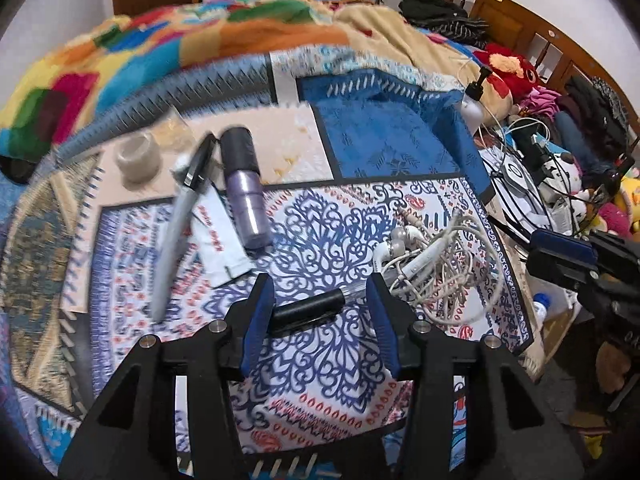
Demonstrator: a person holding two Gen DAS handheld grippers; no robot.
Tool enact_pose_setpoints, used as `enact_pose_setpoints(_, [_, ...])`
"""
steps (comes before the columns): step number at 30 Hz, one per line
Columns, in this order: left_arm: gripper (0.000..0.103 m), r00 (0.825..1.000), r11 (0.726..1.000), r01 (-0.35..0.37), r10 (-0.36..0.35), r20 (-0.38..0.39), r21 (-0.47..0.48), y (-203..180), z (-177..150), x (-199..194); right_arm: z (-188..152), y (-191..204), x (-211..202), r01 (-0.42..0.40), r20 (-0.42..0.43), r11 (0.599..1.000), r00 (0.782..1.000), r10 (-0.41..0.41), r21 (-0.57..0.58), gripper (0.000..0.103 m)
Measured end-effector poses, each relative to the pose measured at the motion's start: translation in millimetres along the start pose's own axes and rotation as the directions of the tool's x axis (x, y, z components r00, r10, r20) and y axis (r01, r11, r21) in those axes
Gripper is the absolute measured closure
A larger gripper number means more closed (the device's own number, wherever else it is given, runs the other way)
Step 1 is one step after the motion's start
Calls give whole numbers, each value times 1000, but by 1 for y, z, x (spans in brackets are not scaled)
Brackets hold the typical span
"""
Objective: Collect trash
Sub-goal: 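Grasp the black and silver rod with the left gripper, then carry the rod in the left gripper and device in the right toward the bucket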
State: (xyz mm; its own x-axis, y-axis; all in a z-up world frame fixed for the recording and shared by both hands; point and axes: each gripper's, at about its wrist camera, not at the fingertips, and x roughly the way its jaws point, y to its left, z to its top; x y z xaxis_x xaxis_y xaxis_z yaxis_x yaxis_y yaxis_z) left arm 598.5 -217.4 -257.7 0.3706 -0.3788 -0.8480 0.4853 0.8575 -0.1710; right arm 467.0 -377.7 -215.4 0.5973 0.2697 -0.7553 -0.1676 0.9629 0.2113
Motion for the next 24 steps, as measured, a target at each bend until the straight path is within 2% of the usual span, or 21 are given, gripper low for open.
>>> enact_pose_setpoints(1, [57, 1000, 1000, 12, -12, -6, -5, 1, -1, 2, 0, 0, 0, 2, -1, 1000, 1000, -2, 0, 80])
enact_pose_setpoints(3, [70, 999, 999, 40, -40, -7, -4, -1, -8, 0, 1, 1, 1, 1, -3, 1000, 1000, -1, -1, 80])
enact_pose_setpoints(4, [73, 999, 999, 48, -48, -17, 0, -3, -13, -1, 1, 2, 1, 1, -3, 1000, 1000, -1, -1, 80])
enact_pose_setpoints(6, [79, 1000, 999, 25, -24, -16, 26, -9, -24, -6, 1, 4, 0, -2, 0, 1000, 1000, 2, -1, 80])
enact_pose_setpoints(10, [83, 999, 998, 12, -10, -32, 60, -25, -46, -15, 4, 13, -4, -21, 14, 1000, 1000, 21, -6, 80])
enact_pose_setpoints(16, [89, 999, 997, -37, 39, -28, 62, -44, -64, -24, 9, 34, -15, -56, 41, 998, 997, 58, -37, 80])
enact_pose_setpoints(18, [94, 998, 998, -47, 49, -29, 49, -47, -70, -31, 11, 39, -18, -63, 46, 997, 997, 65, -48, 80])
enact_pose_setpoints(24, [94, 996, 996, -84, 83, -37, -25, -38, -88, -47, 11, 50, -20, -110, 28, 993, 993, 111, -49, 80])
